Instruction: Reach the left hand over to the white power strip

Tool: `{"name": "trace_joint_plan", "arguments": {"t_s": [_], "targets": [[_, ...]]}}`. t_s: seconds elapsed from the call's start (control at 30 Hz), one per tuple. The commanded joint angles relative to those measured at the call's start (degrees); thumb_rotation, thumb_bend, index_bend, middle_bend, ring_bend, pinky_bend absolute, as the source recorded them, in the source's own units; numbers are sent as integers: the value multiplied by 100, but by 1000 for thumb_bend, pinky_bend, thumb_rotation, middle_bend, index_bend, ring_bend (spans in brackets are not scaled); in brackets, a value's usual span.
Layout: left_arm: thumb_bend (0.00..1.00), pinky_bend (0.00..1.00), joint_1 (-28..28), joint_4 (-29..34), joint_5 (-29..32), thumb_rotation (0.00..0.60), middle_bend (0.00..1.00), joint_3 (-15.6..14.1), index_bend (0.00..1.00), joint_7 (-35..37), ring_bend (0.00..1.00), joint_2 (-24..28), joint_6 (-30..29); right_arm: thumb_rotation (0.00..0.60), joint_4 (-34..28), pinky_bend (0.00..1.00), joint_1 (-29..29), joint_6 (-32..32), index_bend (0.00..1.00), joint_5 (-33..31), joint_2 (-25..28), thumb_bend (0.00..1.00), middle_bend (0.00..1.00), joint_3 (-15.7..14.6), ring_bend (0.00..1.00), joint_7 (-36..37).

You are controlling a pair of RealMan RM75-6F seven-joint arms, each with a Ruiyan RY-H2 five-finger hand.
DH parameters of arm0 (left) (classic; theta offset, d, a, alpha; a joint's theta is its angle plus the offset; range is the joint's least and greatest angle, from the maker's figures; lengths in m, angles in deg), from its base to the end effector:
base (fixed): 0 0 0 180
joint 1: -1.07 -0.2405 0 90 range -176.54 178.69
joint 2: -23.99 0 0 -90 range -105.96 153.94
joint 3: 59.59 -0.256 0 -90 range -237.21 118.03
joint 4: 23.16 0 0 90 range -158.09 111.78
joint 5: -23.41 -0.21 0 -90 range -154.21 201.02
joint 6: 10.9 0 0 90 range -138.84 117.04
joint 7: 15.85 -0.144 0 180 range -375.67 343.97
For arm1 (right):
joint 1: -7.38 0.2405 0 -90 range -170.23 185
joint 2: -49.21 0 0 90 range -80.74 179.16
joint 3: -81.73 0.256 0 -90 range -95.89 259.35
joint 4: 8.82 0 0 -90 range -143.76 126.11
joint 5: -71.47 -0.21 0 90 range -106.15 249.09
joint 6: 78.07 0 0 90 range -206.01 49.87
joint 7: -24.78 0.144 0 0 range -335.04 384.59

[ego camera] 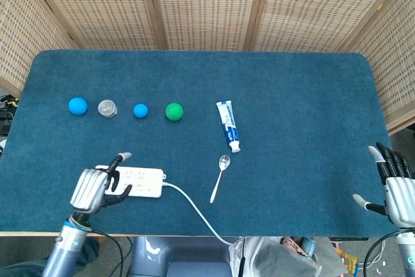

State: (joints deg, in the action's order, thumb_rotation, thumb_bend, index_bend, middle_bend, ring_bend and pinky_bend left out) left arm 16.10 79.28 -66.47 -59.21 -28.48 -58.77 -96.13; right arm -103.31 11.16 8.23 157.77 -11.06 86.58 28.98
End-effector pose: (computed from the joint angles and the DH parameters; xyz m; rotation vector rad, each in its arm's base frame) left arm -0.1884 0.2007 0.0526 -1.5137 -1.0056 -1.2702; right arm -0.3065 -0.1820 0.1843 1.3355 -0.9011 0.9706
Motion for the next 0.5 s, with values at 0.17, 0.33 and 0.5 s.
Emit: {"name": "trace_joint_plan", "arguments": {"t_s": [0.17, 0.33, 0.5], "targets": [[0, 0, -719, 89, 312, 425, 0, -188, 0, 120, 0, 1546, -512, 600, -73, 0, -8, 41, 0, 85, -34, 0, 0, -37, 0, -133], [0, 0, -920, -3, 538, 495, 0, -260, 0, 591, 0, 1894, -508, 600, -118, 0, -27, 93, 0, 121, -39, 0, 0, -47, 0, -195], [0, 0, -914, -165, 574, 506, 0, -229, 0, 893, 0, 1998, -364, 600, -133, 0, -52, 142, 0, 136, -37, 0, 0, -52, 0, -204]]}}
